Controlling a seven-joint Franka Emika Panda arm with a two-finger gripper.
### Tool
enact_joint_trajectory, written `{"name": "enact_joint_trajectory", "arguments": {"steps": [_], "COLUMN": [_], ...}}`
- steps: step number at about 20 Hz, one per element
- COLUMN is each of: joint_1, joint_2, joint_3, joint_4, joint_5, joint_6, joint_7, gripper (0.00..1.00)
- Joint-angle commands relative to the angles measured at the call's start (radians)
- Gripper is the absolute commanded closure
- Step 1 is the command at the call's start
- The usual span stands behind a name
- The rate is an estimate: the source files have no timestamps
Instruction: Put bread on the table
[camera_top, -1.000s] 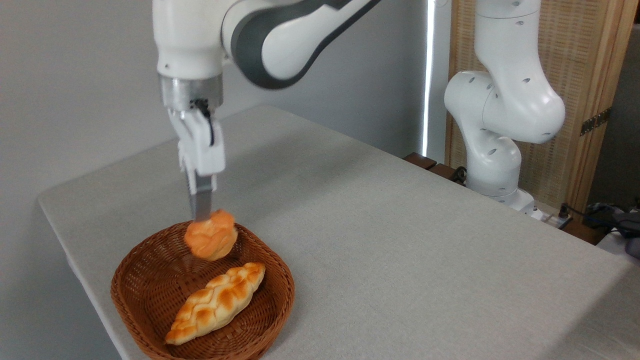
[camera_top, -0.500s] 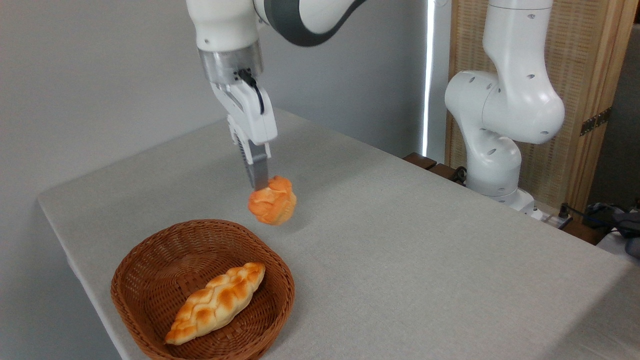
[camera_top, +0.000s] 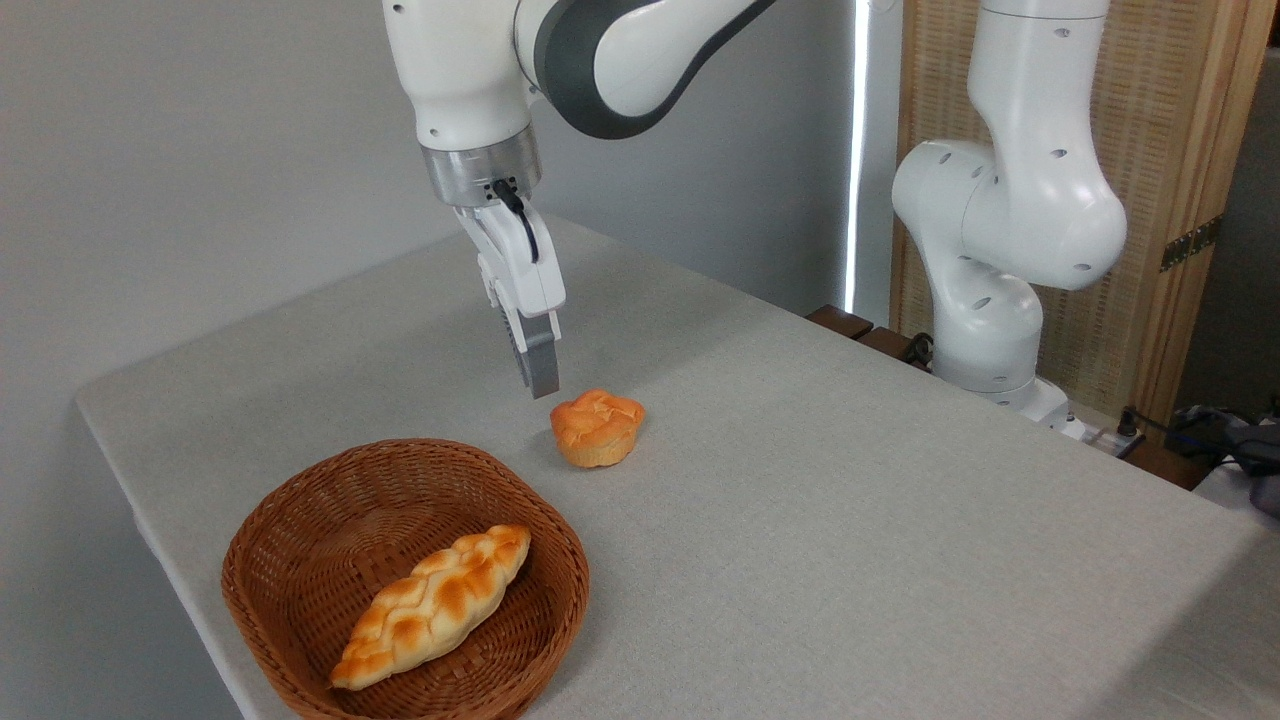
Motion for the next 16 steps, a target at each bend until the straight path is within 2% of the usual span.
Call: {"name": "enact_joint_trajectory", "arguments": {"steps": [1,4,6,9,13,16], "joint_1": [-0.003,0.002,0.015,0.017,0.019,0.026], "joint_2": [-0.042,-0.001,0.027,0.074,0.137,0.150], "joint_3": [0.026,0.033,0.065,0.093,0.112,0.113], "joint_4": [0.040,0.181,0.264,0.383,0.505,0.531], "joint_5": [-0.008,0.006,0.030,0.030,0.032,0.032], "joint_6": [0.000,-0.053,-0.105,-0.205,-0.322,-0.345], "joint_7": [-0.065,-0.150,-0.151,-0.151,-0.151,-0.145], "gripper": [0.00,0.00,0.00,0.00,0.00,0.00]}}
